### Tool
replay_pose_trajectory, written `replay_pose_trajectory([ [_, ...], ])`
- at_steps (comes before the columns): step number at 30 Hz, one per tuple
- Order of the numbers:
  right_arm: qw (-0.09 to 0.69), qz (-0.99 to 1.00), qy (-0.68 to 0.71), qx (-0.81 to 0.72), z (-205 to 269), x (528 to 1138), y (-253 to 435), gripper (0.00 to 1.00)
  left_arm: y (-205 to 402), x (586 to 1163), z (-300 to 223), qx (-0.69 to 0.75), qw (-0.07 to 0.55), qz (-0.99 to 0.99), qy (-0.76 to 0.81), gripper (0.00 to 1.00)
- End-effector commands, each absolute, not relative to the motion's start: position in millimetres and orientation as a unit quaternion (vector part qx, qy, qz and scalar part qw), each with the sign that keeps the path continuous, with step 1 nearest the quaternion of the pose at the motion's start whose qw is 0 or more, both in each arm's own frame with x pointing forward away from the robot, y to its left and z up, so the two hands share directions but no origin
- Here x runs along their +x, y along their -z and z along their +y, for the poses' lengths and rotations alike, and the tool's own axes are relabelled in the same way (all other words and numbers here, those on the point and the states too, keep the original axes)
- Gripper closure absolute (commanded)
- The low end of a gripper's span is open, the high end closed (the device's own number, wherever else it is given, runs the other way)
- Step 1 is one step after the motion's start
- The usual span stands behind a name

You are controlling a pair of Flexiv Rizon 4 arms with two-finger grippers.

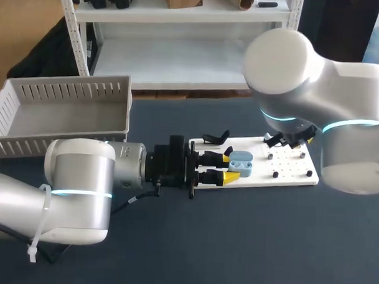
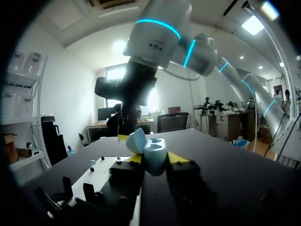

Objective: Pick up each earbud case from the left stands, insert the matching earbuds, close the lid, and place the case in the box.

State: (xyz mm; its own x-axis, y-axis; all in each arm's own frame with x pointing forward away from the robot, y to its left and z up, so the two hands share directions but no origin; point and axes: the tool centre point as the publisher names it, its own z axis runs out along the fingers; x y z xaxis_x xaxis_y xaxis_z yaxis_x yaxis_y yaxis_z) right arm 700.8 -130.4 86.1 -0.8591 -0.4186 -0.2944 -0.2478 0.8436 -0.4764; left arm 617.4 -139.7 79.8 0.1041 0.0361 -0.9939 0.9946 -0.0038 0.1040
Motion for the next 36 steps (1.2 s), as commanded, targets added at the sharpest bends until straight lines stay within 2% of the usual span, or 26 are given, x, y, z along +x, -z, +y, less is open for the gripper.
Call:
replay_pose_trajectory([
  [1, 0.221, 0.936, 0.204, -0.186, -135, 679, -104, 1.00, -79, 617, -141, 0.534, 0.517, 0.482, 0.463, 1.00],
  [9, 0.220, 0.936, 0.174, -0.210, -115, 646, -132, 1.00, -79, 617, -141, 0.534, 0.517, 0.482, 0.463, 1.00],
  [21, 0.161, 0.961, 0.100, -0.203, -72, 612, -155, 1.00, -79, 617, -141, 0.534, 0.517, 0.482, 0.463, 1.00],
  [36, 0.168, 0.960, 0.093, -0.206, -65, 605, -158, 1.00, -79, 617, -141, 0.534, 0.517, 0.482, 0.463, 1.00],
])
